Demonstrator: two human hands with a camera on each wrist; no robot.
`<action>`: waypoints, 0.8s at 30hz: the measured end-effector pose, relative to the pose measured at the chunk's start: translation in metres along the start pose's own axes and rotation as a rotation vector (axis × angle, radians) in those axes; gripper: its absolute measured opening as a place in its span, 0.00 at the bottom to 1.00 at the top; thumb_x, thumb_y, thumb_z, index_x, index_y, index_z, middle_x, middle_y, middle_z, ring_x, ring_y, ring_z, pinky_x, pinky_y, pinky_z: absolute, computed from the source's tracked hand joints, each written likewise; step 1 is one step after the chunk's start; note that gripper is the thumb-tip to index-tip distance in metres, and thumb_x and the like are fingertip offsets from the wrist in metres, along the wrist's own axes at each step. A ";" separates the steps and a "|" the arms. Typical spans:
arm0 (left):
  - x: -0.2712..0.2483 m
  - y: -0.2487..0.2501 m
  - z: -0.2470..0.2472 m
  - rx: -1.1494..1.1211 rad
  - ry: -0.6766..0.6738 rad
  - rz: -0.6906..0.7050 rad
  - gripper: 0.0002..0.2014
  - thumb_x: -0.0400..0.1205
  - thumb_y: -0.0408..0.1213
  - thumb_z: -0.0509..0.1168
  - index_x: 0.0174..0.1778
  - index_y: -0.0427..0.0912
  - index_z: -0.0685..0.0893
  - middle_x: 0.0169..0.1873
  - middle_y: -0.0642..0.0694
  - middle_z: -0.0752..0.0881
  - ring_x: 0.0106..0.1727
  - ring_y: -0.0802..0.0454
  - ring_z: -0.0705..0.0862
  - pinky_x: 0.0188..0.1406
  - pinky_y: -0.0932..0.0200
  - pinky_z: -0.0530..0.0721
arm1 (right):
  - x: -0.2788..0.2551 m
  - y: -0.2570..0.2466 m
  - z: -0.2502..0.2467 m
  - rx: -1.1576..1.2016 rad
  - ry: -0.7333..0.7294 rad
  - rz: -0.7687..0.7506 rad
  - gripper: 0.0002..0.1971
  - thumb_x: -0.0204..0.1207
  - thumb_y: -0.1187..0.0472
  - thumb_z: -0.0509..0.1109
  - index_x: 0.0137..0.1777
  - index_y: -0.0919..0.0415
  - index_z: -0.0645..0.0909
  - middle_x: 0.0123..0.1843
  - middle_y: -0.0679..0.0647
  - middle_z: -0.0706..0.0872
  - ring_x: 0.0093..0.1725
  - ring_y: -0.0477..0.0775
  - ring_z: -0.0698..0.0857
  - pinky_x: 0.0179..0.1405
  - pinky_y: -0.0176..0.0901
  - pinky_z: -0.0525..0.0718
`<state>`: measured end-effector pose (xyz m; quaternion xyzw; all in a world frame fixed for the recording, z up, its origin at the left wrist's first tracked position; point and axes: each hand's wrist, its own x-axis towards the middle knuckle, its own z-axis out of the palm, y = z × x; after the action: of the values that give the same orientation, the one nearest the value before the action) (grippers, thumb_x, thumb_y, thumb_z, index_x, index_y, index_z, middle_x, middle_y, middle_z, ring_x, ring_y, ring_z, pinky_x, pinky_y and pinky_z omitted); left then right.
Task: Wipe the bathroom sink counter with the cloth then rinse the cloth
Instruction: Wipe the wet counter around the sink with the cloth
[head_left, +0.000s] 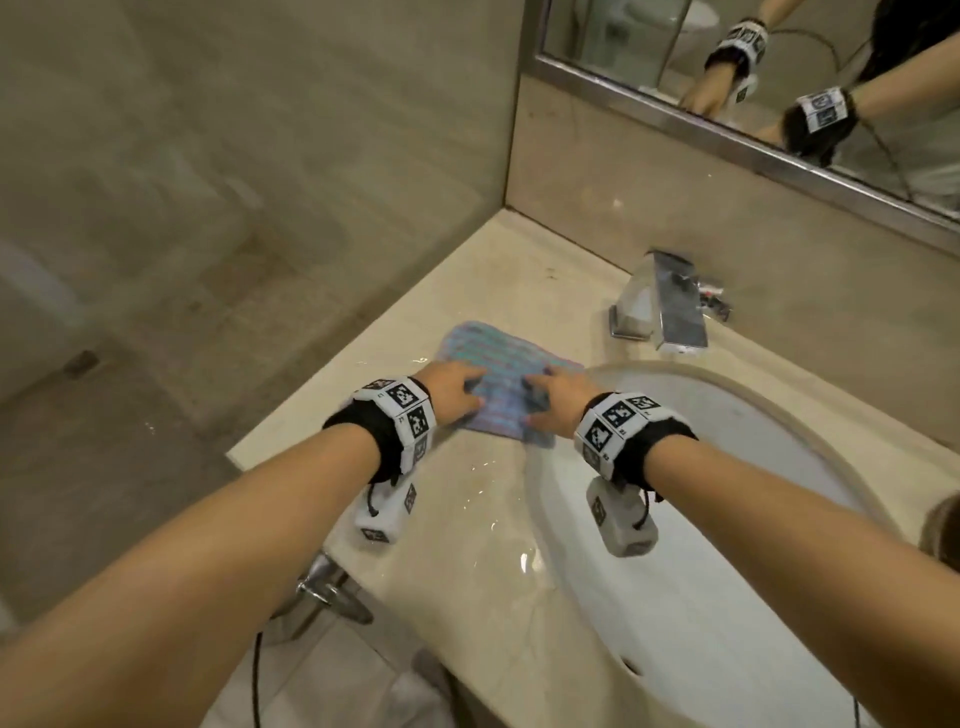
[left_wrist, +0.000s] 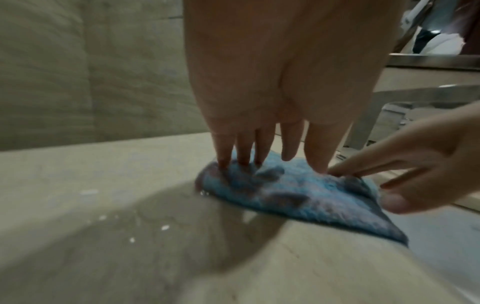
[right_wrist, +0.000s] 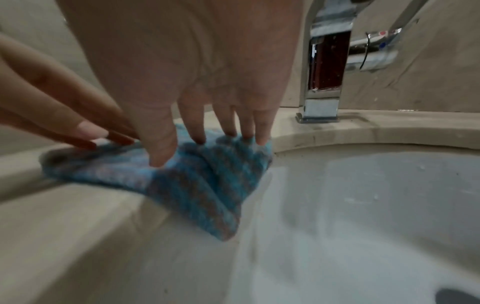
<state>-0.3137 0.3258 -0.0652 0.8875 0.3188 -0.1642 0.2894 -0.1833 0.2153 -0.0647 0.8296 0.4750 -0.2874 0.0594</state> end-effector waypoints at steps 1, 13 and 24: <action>0.006 -0.002 0.006 0.035 -0.031 0.023 0.25 0.82 0.39 0.62 0.77 0.38 0.69 0.76 0.37 0.70 0.76 0.39 0.70 0.73 0.56 0.69 | 0.004 0.002 0.007 -0.020 -0.020 -0.016 0.32 0.77 0.52 0.67 0.80 0.57 0.62 0.79 0.65 0.62 0.79 0.65 0.64 0.77 0.49 0.66; 0.066 -0.023 -0.008 0.161 0.070 0.123 0.30 0.84 0.41 0.59 0.82 0.44 0.56 0.83 0.38 0.49 0.85 0.43 0.49 0.82 0.56 0.49 | 0.054 0.017 0.002 -0.048 -0.007 0.055 0.37 0.82 0.43 0.56 0.83 0.45 0.39 0.85 0.57 0.33 0.85 0.60 0.37 0.82 0.64 0.44; 0.151 -0.008 -0.053 0.256 0.046 0.161 0.31 0.84 0.42 0.59 0.82 0.44 0.54 0.83 0.38 0.48 0.85 0.41 0.49 0.83 0.53 0.49 | 0.116 0.031 -0.036 0.032 0.052 0.206 0.34 0.84 0.43 0.50 0.83 0.46 0.36 0.85 0.59 0.33 0.84 0.61 0.36 0.82 0.66 0.42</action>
<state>-0.2011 0.4346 -0.0989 0.9434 0.2294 -0.1594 0.1790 -0.0978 0.2997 -0.1021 0.8822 0.3838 -0.2655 0.0631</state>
